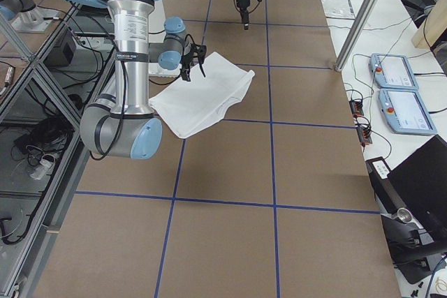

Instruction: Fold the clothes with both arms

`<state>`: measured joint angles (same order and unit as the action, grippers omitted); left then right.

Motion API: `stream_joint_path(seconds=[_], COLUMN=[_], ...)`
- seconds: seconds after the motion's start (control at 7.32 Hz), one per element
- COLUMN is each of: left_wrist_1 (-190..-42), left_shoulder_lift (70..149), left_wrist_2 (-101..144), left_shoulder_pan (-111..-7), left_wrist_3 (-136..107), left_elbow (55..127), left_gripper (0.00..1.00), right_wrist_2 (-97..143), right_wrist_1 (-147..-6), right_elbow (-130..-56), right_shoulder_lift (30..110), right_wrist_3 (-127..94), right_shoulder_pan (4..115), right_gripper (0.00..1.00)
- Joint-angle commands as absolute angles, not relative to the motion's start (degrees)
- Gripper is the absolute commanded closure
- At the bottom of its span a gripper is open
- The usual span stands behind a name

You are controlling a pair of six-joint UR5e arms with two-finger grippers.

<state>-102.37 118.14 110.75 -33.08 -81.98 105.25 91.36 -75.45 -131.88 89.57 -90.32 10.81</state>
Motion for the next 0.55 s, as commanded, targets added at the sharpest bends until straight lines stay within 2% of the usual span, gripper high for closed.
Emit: stream_joint_path(seconds=[0.0,0.41], left_wrist_1=[-103.6,-107.7], left_shoulder_lift=[119.6,122.3], left_wrist_2=[110.5,110.2], left_shoulder_pan=[-24.5,-20.2], left_wrist_3=[-89.6,-94.8], left_elbow=[104.3,98.9], left_gripper=[0.0,0.0], right_wrist_2=[90.9,91.1], right_wrist_1=[-75.6,-75.6], right_elbow=[-131.4,-130.3], right_shoulder_lift=[86.9,85.5], right_wrist_3=[-89.8,-89.7], right_shoulder_pan=[16.8,18.4], right_gripper=[0.0,0.0])
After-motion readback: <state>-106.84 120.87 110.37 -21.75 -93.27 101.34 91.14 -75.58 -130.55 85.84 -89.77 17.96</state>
